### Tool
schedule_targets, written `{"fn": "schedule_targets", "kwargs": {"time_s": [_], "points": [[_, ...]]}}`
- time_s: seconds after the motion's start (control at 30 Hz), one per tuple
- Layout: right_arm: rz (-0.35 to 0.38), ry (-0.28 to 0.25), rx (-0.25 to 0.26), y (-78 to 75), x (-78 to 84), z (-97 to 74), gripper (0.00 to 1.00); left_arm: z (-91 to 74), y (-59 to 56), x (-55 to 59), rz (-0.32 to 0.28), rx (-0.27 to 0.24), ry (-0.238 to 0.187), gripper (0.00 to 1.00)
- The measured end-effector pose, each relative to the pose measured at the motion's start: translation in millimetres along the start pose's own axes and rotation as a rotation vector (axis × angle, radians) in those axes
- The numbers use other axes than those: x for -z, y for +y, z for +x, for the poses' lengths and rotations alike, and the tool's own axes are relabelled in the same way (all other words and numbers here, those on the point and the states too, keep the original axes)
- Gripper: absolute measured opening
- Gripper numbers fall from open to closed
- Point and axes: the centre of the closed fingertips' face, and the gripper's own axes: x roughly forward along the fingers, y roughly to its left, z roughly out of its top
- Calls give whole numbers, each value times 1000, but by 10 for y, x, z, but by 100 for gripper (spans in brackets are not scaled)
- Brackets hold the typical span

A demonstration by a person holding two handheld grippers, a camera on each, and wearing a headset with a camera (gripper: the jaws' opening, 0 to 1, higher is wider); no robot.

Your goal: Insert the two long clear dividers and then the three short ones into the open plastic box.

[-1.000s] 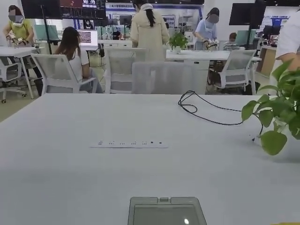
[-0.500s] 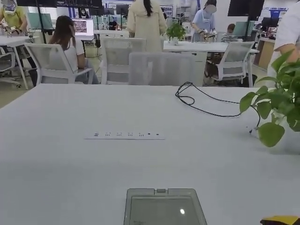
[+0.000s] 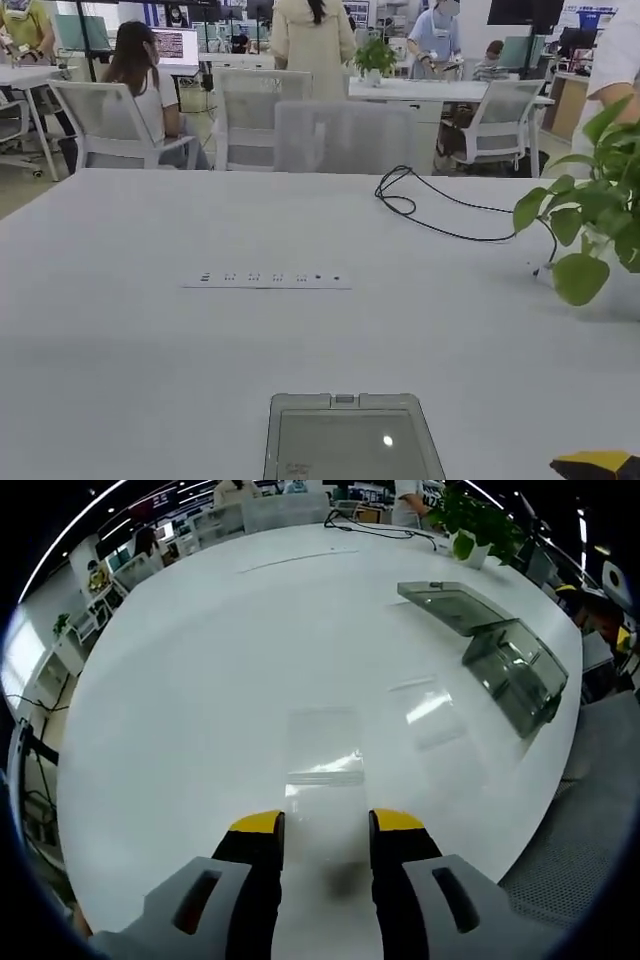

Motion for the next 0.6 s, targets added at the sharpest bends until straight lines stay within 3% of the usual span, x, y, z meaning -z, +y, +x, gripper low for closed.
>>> {"fn": "schedule_targets", "kwargs": {"time_s": [0.27, 0.6], "points": [[-8, 9, 0, -20, 14, 18, 91, 19, -10, -11, 39, 21, 77, 32], [16, 25, 19, -61, 64, 17, 90, 17, -17, 0, 67, 26, 106, 31]]}}
